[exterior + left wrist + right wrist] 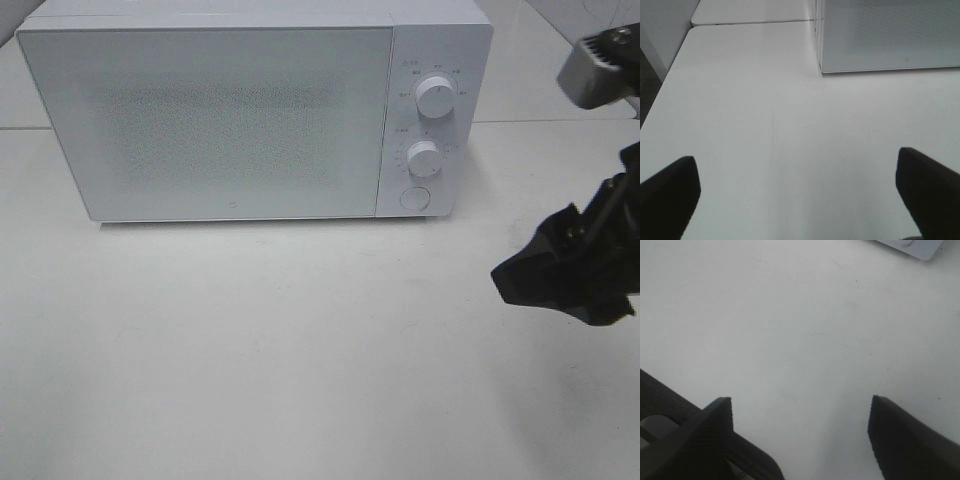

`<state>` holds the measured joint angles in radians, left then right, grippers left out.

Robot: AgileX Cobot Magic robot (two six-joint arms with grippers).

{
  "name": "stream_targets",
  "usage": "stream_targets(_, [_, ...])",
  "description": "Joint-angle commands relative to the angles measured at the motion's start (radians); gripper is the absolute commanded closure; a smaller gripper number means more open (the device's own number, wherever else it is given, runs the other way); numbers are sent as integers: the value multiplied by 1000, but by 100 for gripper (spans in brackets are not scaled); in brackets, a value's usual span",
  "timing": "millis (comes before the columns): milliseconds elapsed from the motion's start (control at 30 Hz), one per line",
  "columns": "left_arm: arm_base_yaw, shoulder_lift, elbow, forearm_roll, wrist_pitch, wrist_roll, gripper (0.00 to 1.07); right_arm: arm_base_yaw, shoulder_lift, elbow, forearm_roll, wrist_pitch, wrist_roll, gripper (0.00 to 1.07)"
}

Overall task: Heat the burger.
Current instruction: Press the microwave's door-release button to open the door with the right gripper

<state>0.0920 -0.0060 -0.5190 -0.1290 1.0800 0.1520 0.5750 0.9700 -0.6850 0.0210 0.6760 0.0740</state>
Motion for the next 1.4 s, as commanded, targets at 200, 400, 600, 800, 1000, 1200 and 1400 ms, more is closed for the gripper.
stream_targets(200, [2, -21, 3, -5, -10, -4, 7, -4, -223, -5, -13, 175, -17, 32])
stream_targets(400, [2, -21, 3, -5, -10, -4, 7, -8, -360, -5, -14, 243, -14, 32])
stream_targets(600, [2, -21, 3, -5, -10, -4, 7, -112, -467, -4, -14, 301, -10, 32])
stream_targets(800, [2, -21, 3, -5, -10, -4, 7, -228, -598, -3, -14, 308, -10, 32])
stream_targets(1000, [2, -21, 3, -5, -10, -4, 7, -327, -727, 44, -14, 308, -10, 32])
stream_targets(1200, [2, -21, 3, -5, -10, -4, 7, -407, -838, 123, -14, 294, -10, 32])
stream_targets(1400, [2, -21, 3, -5, -10, -4, 7, -456, -921, 173, -13, 297, -1, 32])
